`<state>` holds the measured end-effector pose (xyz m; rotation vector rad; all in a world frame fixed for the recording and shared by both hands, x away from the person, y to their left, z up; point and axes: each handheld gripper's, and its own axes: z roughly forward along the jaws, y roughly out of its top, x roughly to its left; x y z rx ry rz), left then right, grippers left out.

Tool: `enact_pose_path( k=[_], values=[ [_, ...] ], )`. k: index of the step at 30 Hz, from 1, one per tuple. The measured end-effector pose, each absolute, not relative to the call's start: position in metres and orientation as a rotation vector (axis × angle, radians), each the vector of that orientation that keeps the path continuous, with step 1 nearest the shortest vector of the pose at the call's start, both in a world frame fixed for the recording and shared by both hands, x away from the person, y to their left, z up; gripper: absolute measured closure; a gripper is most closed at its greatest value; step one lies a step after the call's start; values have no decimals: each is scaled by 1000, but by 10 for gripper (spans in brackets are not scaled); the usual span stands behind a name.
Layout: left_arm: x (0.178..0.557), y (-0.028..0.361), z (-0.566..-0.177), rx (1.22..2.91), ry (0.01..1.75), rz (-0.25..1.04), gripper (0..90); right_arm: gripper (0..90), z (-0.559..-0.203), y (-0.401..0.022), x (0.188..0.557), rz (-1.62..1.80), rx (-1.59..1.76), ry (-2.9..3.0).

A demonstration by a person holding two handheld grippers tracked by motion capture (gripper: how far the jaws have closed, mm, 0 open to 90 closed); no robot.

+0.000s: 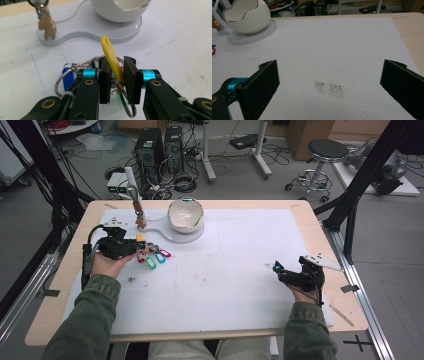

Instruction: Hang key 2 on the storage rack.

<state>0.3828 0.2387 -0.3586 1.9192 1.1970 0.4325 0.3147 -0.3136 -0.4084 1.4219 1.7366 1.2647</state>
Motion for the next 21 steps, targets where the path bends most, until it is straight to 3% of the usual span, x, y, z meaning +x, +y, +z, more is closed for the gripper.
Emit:
enact_pose_path(
  k=[21],
  values=[
    [383, 273, -311, 1819, 1248, 539, 753, 14, -409, -314, 315, 1263, 1424, 1735]
  ],
)
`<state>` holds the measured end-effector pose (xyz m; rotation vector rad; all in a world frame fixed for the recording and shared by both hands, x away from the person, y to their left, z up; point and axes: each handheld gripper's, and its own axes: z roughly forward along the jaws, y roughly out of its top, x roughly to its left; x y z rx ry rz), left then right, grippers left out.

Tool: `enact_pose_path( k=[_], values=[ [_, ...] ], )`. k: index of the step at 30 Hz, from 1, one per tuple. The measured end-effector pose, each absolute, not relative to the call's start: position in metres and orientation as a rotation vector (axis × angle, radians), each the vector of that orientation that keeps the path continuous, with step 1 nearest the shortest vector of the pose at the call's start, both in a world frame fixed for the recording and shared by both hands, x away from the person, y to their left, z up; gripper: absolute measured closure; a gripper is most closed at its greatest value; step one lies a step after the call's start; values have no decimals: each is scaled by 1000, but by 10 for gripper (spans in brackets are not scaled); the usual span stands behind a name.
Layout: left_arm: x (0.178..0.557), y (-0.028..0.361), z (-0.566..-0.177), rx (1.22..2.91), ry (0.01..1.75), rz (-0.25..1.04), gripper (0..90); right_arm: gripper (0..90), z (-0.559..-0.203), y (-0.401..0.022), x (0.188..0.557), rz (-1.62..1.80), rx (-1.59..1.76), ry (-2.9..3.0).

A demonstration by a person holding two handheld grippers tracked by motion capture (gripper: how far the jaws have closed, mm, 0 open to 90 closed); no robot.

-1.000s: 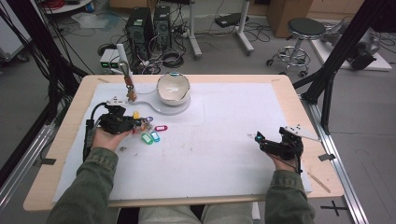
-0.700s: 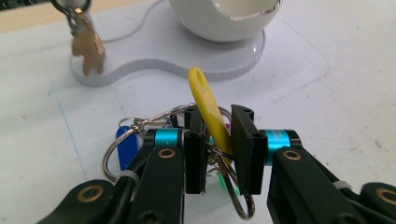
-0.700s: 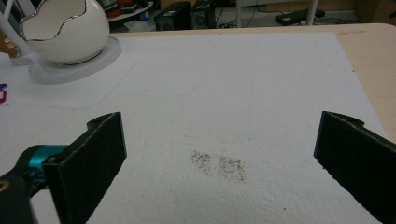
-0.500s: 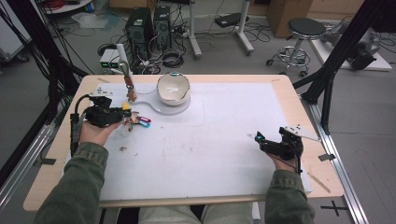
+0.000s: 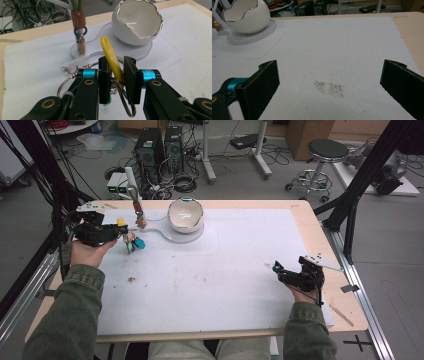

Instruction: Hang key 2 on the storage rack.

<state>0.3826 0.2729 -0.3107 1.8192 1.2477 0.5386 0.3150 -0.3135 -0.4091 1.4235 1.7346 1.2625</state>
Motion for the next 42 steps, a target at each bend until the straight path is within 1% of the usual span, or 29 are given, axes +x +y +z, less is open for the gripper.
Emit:
enact_pose_path(
  k=[7, 14, 17, 18, 22, 26, 42],
  values=[
    [386, 285, -300, 1794, 1281, 577, 752, 14, -409, -313, 315, 1263, 1429, 1735],
    [391, 296, -297, 1745, 1321, 581, 752, 14, -409, -314, 315, 1262, 1427, 1735],
    [393, 298, -293, 1727, 1327, 598, 754, 14, -409, -314, 315, 1262, 1428, 1736],
    [393, 299, -292, 1723, 1329, 607, 779, 14, -409, -314, 315, 1263, 1429, 1734],
    [397, 302, -285, 1707, 1328, 608, 796, 14, -409, -314, 315, 1263, 1433, 1735],
    [401, 303, -280, 1711, 1327, 618, 802, 14, -410, -315, 315, 1261, 1429, 1734],
    [421, 310, -259, 1621, 1384, 642, 804, 14, -410, -316, 314, 1262, 1432, 1730]
  ],
)
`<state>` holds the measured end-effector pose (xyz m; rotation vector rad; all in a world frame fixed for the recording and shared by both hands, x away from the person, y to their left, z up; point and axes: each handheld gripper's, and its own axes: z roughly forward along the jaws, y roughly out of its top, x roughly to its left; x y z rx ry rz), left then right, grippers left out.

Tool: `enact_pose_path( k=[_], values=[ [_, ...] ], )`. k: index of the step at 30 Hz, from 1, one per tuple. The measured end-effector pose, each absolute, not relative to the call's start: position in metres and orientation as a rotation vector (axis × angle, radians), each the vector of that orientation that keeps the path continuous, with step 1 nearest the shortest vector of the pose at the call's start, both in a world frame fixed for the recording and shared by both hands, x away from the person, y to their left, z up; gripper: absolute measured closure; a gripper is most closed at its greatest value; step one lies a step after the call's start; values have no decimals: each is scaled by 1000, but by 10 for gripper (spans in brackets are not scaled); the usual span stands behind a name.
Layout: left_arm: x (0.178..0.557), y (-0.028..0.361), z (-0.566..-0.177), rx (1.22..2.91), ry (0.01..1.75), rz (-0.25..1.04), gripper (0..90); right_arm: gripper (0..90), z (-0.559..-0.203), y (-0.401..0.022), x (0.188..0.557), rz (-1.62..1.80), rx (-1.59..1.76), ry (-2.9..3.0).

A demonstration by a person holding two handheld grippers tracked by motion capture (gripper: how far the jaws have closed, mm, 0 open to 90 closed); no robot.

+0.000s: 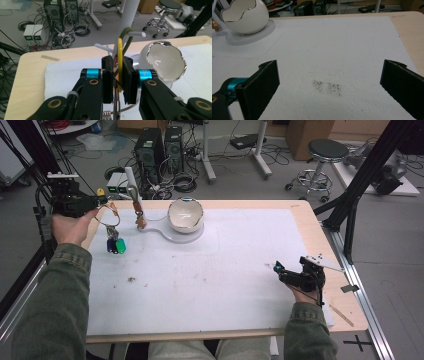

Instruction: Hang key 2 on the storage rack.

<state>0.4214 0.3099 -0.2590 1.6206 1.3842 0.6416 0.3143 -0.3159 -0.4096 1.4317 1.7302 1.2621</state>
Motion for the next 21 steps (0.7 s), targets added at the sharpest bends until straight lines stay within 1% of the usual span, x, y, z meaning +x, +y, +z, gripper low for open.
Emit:
enact_pose_path(
  k=[12, 21],
  values=[
    [438, 314, -258, 1556, 1457, 670, 805, 14, -410, -317, 314, 1264, 1435, 1727],
    [451, 320, -265, 1542, 1481, 669, 805, 15, -410, -319, 312, 1264, 1439, 1723]
  ],
)
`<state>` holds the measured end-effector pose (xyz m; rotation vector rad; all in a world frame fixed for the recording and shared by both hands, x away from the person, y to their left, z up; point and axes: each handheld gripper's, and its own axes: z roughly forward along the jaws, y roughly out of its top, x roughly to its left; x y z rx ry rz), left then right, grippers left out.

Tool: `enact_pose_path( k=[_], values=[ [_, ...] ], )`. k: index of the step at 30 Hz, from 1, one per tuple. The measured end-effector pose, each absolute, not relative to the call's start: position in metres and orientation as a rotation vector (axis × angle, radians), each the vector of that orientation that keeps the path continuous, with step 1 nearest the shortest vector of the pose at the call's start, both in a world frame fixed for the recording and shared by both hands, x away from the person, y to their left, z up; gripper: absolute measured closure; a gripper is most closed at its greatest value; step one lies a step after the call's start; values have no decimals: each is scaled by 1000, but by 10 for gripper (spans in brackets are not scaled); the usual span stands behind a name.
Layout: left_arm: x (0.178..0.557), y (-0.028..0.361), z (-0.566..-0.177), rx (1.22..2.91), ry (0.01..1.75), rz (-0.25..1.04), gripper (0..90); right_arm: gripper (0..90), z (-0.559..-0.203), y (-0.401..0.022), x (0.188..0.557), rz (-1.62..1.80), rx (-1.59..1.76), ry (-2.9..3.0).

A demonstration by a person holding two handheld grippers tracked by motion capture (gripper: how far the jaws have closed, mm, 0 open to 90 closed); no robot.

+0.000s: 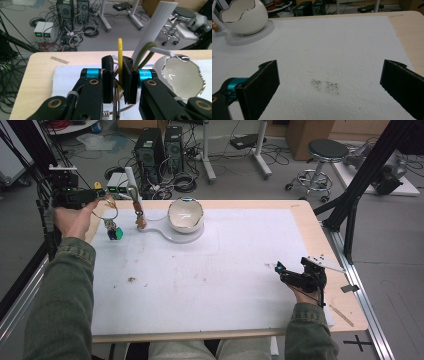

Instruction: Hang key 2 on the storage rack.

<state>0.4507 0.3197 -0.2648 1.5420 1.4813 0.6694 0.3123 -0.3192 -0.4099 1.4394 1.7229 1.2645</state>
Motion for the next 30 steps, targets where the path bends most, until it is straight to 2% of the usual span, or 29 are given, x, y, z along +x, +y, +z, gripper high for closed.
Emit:
enact_pose_path(
  k=[9, 15, 22, 30],
  values=[
    [465, 319, -275, 1555, 1478, 623, 805, 15, -410, -320, 311, 1267, 1446, 1720],
    [476, 314, -268, 1573, 1458, 623, 806, 15, -410, -320, 310, 1267, 1446, 1721],
    [489, 314, -262, 1544, 1455, 598, 805, 15, -410, -323, 307, 1263, 1455, 1713],
    [502, 313, -272, 1500, 1502, 588, 805, 15, -410, -325, 305, 1254, 1453, 1715]
  ],
)
